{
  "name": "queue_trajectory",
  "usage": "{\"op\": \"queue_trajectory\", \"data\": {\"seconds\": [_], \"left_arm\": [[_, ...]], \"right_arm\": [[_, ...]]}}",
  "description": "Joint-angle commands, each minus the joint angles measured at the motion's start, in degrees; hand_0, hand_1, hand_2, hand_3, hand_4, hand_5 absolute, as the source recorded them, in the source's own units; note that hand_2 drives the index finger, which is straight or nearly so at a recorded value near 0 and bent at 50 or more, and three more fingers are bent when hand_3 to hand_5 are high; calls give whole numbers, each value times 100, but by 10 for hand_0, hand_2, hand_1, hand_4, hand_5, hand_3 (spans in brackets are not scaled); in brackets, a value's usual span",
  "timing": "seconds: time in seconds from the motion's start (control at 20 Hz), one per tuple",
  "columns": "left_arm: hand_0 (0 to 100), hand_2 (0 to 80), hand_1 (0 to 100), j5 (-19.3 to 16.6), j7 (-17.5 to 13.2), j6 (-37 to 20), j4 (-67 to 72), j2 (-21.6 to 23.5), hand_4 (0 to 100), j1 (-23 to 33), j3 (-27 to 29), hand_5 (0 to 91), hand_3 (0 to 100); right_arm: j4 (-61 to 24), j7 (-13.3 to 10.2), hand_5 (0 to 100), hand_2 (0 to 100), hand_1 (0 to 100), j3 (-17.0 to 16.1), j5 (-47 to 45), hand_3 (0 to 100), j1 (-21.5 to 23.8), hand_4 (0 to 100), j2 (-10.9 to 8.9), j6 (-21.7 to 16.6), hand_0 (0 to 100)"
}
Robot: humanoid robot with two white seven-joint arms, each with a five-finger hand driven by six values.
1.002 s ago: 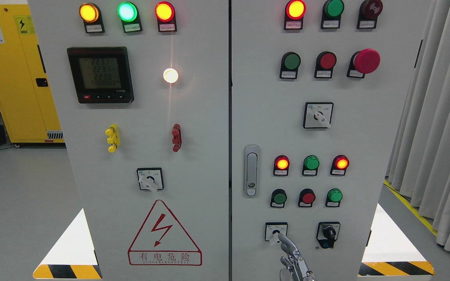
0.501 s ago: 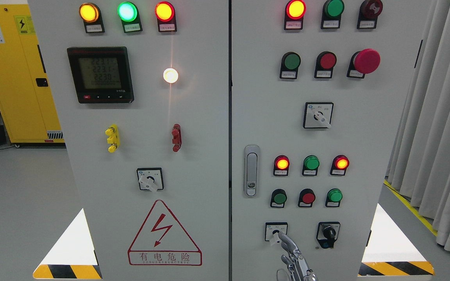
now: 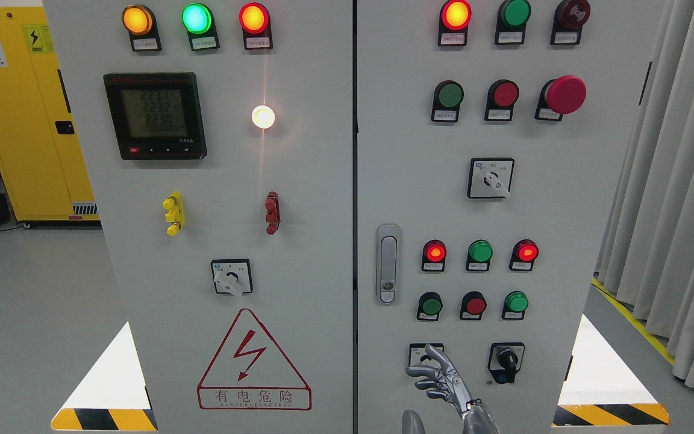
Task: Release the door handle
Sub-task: 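Raise the right hand up toward the silver door handle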
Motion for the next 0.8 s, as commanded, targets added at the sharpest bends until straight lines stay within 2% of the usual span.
{"op": "queue_trajectory", "data": {"seconds": [0.0,0.25,0.35,0.55,0.65,0.75], "left_arm": [[120,0,556,0,2,4,0,0,0,0,0,0,0],[120,0,556,0,2,4,0,0,0,0,0,0,0],[120,0,556,0,2,4,0,0,0,0,0,0,0],[120,0,556,0,2,4,0,0,0,0,0,0,0],[120,0,556,0,2,4,0,0,0,0,0,0,0],[120,0,556,0,2,4,0,0,0,0,0,0,0]], "right_arm": [[76,-7,1000,0,436,239,1981,1000,-50,1000,100,-6,602],[182,-59,1000,0,434,275,3267,1000,-190,1000,188,64,608],[235,-33,1000,0,426,275,3600,1000,-287,1000,223,230,604],[533,-51,1000,0,412,283,4321,1000,-665,1000,258,433,606],[735,-59,1000,0,399,292,4638,1000,-823,1000,399,643,598],[911,-59,1000,0,395,345,4884,1000,-1016,1000,434,697,590]]}}
